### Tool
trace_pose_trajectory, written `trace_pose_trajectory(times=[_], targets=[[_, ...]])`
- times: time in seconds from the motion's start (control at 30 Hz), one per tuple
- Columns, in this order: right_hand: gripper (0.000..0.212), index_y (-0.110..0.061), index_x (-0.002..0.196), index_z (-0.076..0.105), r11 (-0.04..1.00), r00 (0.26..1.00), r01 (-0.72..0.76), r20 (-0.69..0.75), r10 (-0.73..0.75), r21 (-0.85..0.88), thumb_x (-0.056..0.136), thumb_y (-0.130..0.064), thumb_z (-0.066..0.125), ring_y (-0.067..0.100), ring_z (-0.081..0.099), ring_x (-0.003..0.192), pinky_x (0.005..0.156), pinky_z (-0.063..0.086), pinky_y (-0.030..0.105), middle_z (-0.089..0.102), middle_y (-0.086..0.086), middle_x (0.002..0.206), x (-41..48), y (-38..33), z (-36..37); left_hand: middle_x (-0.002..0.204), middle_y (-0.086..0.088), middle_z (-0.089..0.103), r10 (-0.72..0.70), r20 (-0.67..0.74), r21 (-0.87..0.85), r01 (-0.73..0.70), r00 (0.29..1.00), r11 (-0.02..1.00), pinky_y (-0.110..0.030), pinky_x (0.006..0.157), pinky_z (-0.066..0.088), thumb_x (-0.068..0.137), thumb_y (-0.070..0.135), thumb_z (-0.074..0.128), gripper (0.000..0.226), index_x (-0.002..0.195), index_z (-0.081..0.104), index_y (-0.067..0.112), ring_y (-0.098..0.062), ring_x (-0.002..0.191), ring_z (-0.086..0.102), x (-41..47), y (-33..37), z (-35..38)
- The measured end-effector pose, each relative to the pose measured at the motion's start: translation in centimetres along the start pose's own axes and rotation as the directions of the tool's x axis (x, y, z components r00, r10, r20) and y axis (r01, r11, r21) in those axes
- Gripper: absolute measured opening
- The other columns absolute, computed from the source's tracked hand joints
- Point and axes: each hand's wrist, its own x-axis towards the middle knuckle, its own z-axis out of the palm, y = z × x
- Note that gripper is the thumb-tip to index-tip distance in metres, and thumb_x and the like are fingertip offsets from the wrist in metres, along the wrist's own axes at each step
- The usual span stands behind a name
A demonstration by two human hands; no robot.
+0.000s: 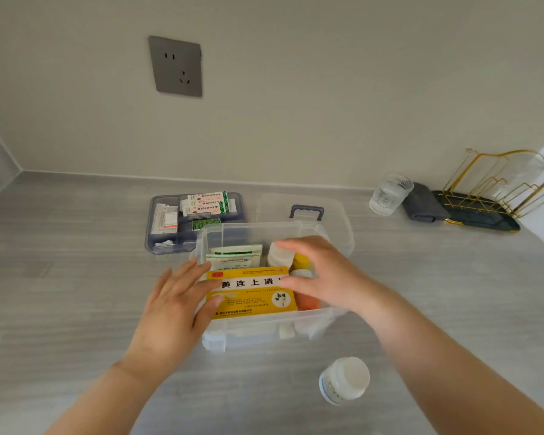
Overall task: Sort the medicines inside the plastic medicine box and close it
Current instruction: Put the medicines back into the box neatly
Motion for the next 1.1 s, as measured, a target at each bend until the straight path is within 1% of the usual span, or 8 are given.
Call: trace_pose_trajectory(times=[0.1,0.23,0.3,0.43,0.7,0.8,0.9,1.1], targets=[[0.065,-0.051,0.111,0.036,0.962,0.95,-0.034,-0.291,0.116,0.272,0.07,-0.016,0.072,-0.011,0.045,0.111,0.091,0.027,-0.005,0.046,-0.023,0.118,-6.2,2.7,-1.6,0.103,-0.011,0.071,0.162,0.013,0.167,-0.162,0.987,0.973,-0.042,0.101,0.036,0.087,0.057,0.005,0.08,0.088,0.071,0.012,-0.037,0.107,0.059,-0.1,1.0,0.2],[0.079,-0.035,0.115,0.033,0.853,0.898,-0.193,-0.263,0.352,0.484,0.062,0.007,0.074,-0.025,0.048,0.096,0.086,0.036,-0.001,0.049,-0.019,0.117,-13.4,5.7,0.8,0.09,-0.005,0.075,0.289,0.033,0.252,-0.288,0.957,0.924,-0.035,0.092,0.029,0.091,0.048,0.01,0.071,0.082,0.072,0.016,-0.029,0.089,0.069,-0.7,2.4,1.7],[0.085,-0.026,0.121,0.032,0.831,0.905,-0.295,-0.143,0.402,0.472,0.057,0.007,0.077,-0.021,0.048,0.098,0.087,0.034,0.0,0.047,-0.031,0.117,-15.0,6.2,3.6,0.082,-0.004,0.076,0.299,0.041,0.297,-0.297,0.953,0.908,-0.035,0.09,0.03,0.092,0.045,0.011,0.07,0.08,0.072,0.016,-0.024,0.081,0.071,-0.9,2.6,2.2],[0.082,-0.016,0.128,0.034,0.771,0.861,-0.367,-0.123,0.494,0.521,0.06,0.005,0.076,0.009,0.046,0.113,0.083,0.031,-0.007,0.048,-0.006,0.122,-14.8,6.1,8.2,0.078,-0.005,0.076,0.348,0.016,0.333,-0.334,0.937,0.882,-0.035,0.09,0.03,0.093,0.044,0.013,0.067,0.082,0.071,0.013,-0.023,0.077,0.071,-1.0,2.2,2.6],[0.04,-0.032,0.085,0.053,0.679,0.757,-0.272,-0.284,0.588,0.682,0.063,-0.007,0.075,0.008,0.06,0.084,0.068,0.044,0.009,0.061,-0.015,0.085,-13.3,4.7,8.9,0.073,-0.006,0.075,0.412,-0.089,0.351,-0.359,0.907,0.865,-0.033,0.088,0.034,0.093,0.041,0.019,0.06,0.081,0.071,0.013,-0.021,0.072,0.071,-1.1,1.8,3.1],[0.036,-0.025,0.094,0.054,0.602,0.749,0.04,-0.423,0.511,0.798,0.064,-0.011,0.067,-0.007,0.063,0.071,0.059,0.047,0.004,0.067,-0.014,0.079,-11.2,2.8,4.7,0.071,-0.004,0.075,0.437,-0.129,0.34,-0.374,0.89,0.863,-0.032,0.085,0.036,0.094,0.039,0.023,0.056,0.079,0.071,0.014,-0.019,0.07,0.071,-1.2,1.6,3.4],[0.055,-0.042,0.106,0.042,0.675,0.825,0.177,-0.482,0.295,0.716,0.069,-0.01,0.067,-0.002,0.062,0.087,0.076,0.051,0.015,0.063,-0.019,0.097,-7.8,0.8,1.1,0.071,-0.002,0.075,0.443,-0.143,0.325,-0.381,0.885,0.865,-0.031,0.083,0.036,0.093,0.039,0.025,0.054,0.077,0.071,0.015,-0.018,0.069,0.071,-1.0,1.4,3.4],[0.059,-0.025,0.133,0.027,0.972,0.929,-0.226,-0.312,0.198,-0.057,0.082,-0.028,0.057,0.03,0.054,0.106,0.078,0.038,0.029,0.038,0.002,0.137,-0.7,0.3,0.8,0.071,0.002,0.076,0.433,-0.108,0.296,-0.387,0.895,0.873,-0.03,0.083,0.037,0.093,0.041,0.025,0.056,0.077,0.072,0.017,-0.015,0.073,0.071,-0.9,1.2,3.4]])
